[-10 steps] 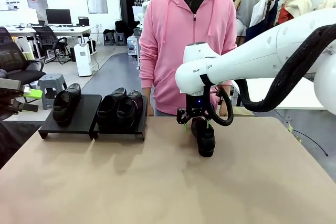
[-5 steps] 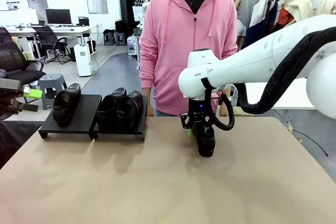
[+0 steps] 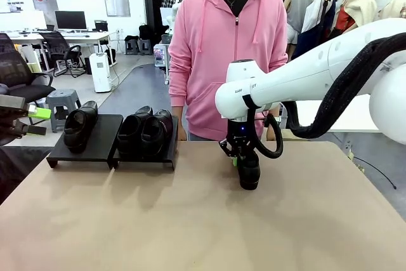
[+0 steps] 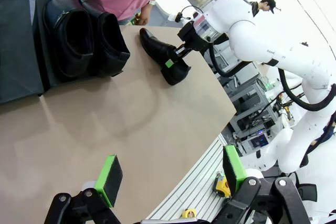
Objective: Organize the shoes by placing them on the stand.
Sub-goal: Pick up one Shoe and place it in the middle of the table.
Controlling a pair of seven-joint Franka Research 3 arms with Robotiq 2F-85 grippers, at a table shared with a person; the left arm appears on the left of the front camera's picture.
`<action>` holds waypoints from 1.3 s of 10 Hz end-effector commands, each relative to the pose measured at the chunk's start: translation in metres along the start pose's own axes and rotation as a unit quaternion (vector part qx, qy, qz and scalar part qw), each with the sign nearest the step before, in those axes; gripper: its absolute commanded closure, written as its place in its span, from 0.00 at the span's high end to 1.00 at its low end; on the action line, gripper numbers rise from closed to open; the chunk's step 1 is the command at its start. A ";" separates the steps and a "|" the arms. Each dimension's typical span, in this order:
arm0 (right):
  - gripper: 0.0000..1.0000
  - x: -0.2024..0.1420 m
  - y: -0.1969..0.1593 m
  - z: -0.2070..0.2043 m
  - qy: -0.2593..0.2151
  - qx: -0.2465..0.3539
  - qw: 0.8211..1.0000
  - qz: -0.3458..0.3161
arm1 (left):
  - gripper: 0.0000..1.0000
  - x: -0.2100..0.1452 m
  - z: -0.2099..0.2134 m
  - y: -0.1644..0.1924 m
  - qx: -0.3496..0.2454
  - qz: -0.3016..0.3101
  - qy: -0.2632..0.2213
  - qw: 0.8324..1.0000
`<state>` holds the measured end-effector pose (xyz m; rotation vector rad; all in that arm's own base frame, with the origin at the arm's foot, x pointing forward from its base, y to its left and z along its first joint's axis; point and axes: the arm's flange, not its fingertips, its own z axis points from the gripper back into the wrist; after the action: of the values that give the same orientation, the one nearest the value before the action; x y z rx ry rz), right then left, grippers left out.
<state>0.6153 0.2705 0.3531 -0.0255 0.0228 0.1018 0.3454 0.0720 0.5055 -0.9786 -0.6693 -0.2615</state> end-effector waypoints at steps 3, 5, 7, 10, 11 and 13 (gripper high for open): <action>0.00 -0.005 -0.002 0.001 0.002 -0.027 0.999 -0.026 | 1.00 0.001 0.000 0.002 -0.009 -0.011 -0.010 1.000; 0.00 -0.029 -0.010 0.030 0.003 -0.022 0.997 -0.076 | 1.00 0.001 0.000 0.002 -0.009 -0.011 -0.010 1.000; 0.00 -0.129 -0.017 0.100 -0.013 -0.029 0.990 -0.134 | 1.00 0.001 0.000 0.002 -0.009 -0.011 -0.010 1.000; 0.00 -0.240 -0.027 0.119 -0.010 -0.007 0.995 -0.097 | 1.00 0.001 0.000 0.002 -0.009 -0.011 -0.010 1.000; 0.00 -0.262 -0.040 0.118 -0.030 0.008 0.993 -0.116 | 1.00 0.001 0.000 0.002 -0.009 -0.011 -0.010 1.000; 0.00 -0.240 -0.063 0.119 -0.022 0.005 0.994 -0.104 | 1.00 0.001 0.000 0.002 -0.009 -0.011 -0.010 1.000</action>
<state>0.3534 0.1988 0.4796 -0.0419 -0.0173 -0.1167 0.3456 0.0725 0.5059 -0.9781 -0.6699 -0.2615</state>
